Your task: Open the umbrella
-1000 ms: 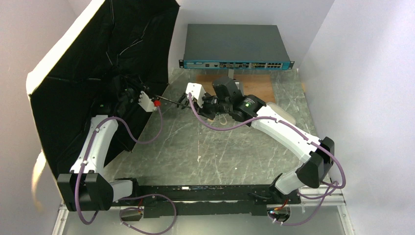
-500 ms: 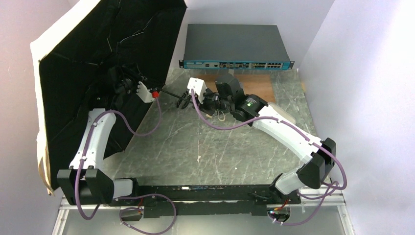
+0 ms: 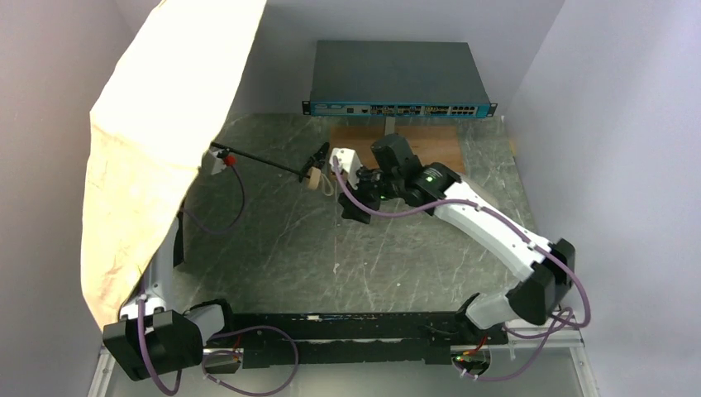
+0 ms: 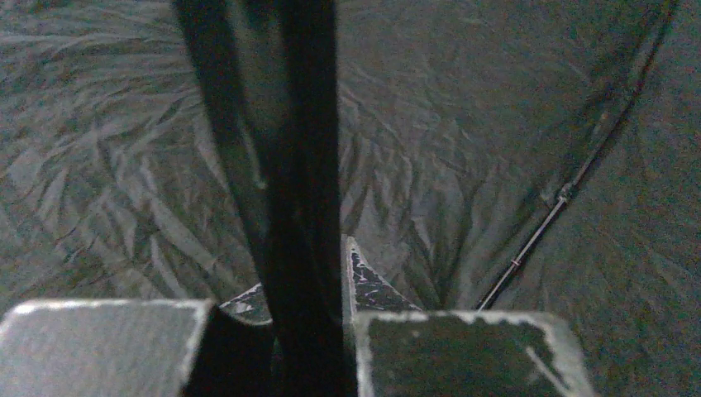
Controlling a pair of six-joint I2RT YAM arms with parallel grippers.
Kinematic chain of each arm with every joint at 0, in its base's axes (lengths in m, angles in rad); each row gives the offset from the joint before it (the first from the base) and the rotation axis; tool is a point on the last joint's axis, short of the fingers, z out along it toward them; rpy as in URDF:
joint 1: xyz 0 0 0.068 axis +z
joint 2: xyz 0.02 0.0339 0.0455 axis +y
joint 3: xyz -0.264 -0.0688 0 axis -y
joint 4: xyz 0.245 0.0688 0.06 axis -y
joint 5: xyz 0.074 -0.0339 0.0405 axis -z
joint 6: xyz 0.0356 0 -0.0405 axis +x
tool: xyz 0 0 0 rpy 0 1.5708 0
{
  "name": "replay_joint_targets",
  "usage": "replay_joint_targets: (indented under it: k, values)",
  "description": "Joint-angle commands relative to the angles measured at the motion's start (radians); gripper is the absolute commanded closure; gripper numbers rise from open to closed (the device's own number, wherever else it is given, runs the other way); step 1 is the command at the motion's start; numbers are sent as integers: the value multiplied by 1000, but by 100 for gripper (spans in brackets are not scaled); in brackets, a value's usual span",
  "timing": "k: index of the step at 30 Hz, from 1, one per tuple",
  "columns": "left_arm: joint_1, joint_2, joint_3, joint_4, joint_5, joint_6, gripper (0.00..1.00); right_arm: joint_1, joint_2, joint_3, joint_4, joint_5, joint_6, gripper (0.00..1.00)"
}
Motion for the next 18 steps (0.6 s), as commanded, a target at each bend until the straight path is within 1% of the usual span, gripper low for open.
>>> replay_joint_targets:
  k: [1,5,9,12,15,18]
  values:
    - [-29,-41,24,62,38,112,100,3,98,102,19,-48,57,28]
    - [-30,-58,30,18,72,108,100,5,79,143,86,-102,87,20]
    - [-30,-82,18,-15,98,126,100,5,82,243,103,-192,142,13]
    - [-29,-97,3,-26,115,136,100,14,101,286,135,-203,181,6]
    - [-28,-105,3,-35,134,129,100,48,170,339,109,-136,151,6]
    - [-29,-106,3,-21,138,123,100,91,274,433,31,-69,105,9]
